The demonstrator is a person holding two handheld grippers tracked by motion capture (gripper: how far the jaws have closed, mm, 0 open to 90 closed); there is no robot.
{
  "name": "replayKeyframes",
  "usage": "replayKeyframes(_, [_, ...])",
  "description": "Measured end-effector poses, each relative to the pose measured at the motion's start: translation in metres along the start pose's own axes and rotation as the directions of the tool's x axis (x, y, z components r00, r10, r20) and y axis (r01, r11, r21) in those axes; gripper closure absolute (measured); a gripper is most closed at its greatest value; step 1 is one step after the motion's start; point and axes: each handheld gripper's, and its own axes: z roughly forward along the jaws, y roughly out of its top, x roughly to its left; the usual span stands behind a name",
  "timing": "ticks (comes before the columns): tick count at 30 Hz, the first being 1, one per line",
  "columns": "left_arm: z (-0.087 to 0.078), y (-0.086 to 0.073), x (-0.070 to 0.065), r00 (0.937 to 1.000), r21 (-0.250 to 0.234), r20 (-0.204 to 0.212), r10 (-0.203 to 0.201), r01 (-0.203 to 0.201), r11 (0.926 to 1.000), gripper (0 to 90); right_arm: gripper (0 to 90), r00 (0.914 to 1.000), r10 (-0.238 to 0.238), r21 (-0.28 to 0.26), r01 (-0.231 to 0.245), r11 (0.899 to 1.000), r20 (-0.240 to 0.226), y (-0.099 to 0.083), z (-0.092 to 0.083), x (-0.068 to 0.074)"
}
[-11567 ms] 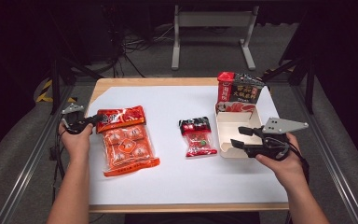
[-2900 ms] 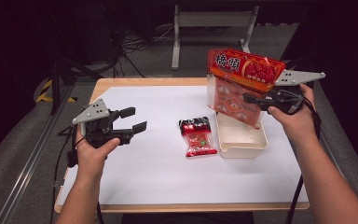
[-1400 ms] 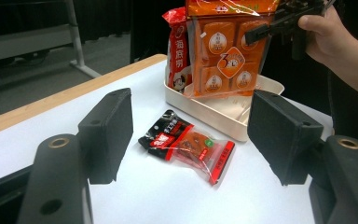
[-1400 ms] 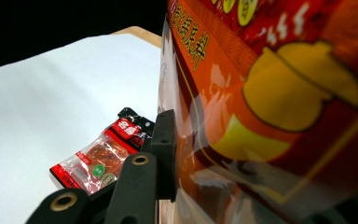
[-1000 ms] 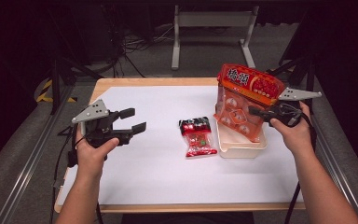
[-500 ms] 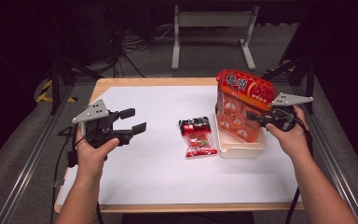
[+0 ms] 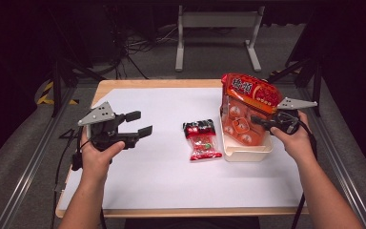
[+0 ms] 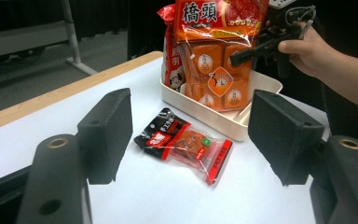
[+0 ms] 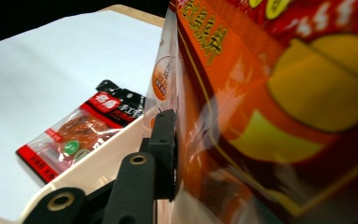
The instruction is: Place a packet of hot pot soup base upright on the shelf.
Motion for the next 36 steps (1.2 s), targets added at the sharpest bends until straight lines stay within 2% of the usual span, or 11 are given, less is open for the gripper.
replayKeyframes(7, [0.001, -0.002, 0.003, 0.9999, 0.003, -0.004, -0.01, 0.01, 0.9999, 30.8, 63.2, 0.9997, 0.012, -0.007, -0.012, 1.0, 0.022, 0.0, -0.001, -0.002])
replayKeyframes(10, [0.001, -0.003, 0.003, 1.0, 0.005, -0.005, -0.005, 0.005, 1.0, 30.4, 56.7, 0.999, 0.012, -0.023, -0.011, 1.0, 0.044, 0.0, -0.004, -0.001])
replayKeyframes(12, [0.001, -0.003, 0.003, 1.0, 0.004, -0.005, -0.004, 0.004, 1.0, 30.3, 49.3, 0.9987, 0.007, -0.045, -0.004, 0.999, 0.051, 0.0, -0.007, -0.001])
replayKeyframes(14, [0.001, -0.003, 0.002, 1.0, 0.005, -0.003, -0.007, 0.007, 1.0, 30.2, 44.0, 0.999, 0.024, -0.077, -0.021, 0.997, 0.039, 0.0, -0.01, -0.001])
replayKeyframes(16, [0.002, -0.003, 0.002, 0.9999, 0.008, -0.001, -0.011, 0.011, 0.9999, 30.0, 38.9, 0.9991, 0.021, -0.097, -0.017, 0.995, 0.038, -0.002, -0.013, -0.003])
replayKeyframes(20, [0.003, -0.004, 0.003, 0.9999, 0.011, -0.001, -0.014, 0.014, 0.9998, 29.8, 36.2, 0.9988, 0.038, -0.114, -0.034, 0.993, 0.032, -0.005, -0.02, -0.004])
replayKeyframes(24, [0.004, -0.004, 0.004, 0.9999, 0.015, -0.001, -0.016, 0.016, 0.9998, 29.6, 33.5, 0.9989, 0.031, -0.118, -0.026, 0.993, 0.036, -0.007, -0.029, -0.003])
replayKeyframes(36, [0.005, -0.005, 0.005, 0.9998, 0.019, -0.006, -0.018, 0.019, 0.9996, 29.4, 25.1, 0.9976, 0.005, -0.131, 0.004, 0.991, 0.069, -0.012, -0.069, 0.017])
